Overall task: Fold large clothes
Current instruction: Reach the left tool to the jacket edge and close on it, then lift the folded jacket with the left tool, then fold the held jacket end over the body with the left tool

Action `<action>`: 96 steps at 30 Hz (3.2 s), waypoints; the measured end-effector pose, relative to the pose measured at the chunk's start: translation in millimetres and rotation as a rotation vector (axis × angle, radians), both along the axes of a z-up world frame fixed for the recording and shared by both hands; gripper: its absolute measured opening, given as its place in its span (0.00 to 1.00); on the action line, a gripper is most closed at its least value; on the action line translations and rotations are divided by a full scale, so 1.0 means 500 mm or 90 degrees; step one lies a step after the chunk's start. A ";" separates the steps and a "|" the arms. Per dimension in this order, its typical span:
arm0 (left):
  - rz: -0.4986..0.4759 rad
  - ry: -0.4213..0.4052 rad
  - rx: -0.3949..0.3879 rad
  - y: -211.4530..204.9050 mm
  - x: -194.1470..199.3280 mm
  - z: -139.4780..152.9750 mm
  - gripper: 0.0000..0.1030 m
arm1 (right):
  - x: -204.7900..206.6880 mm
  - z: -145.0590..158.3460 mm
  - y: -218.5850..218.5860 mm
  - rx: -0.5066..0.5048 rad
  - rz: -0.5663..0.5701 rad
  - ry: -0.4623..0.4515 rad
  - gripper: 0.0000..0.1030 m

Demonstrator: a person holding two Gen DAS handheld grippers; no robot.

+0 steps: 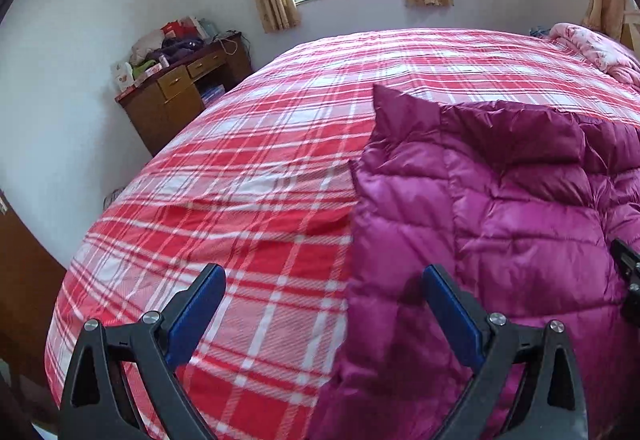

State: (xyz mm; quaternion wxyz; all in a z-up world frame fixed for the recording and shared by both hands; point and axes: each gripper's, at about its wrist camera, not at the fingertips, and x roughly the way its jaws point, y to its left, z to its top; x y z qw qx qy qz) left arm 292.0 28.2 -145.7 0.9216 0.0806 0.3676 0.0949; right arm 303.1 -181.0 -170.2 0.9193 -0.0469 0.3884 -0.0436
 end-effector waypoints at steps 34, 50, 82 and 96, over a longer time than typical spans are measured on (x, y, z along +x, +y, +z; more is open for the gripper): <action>-0.200 -0.130 -0.024 -0.130 -0.162 0.129 0.07 | -0.172 0.045 -0.050 0.035 -0.009 -0.104 0.86; -0.420 -0.201 0.026 -0.409 -0.250 0.215 0.06 | -0.221 0.030 -0.286 0.035 -0.182 -0.025 0.86; -0.559 -0.143 0.177 -0.643 -0.282 -0.031 0.14 | -0.280 -0.033 -0.398 0.090 -0.267 -0.067 0.87; -0.577 -0.141 0.145 -0.633 -0.278 -0.035 0.25 | -0.288 -0.001 -0.427 0.293 -0.174 -0.138 0.86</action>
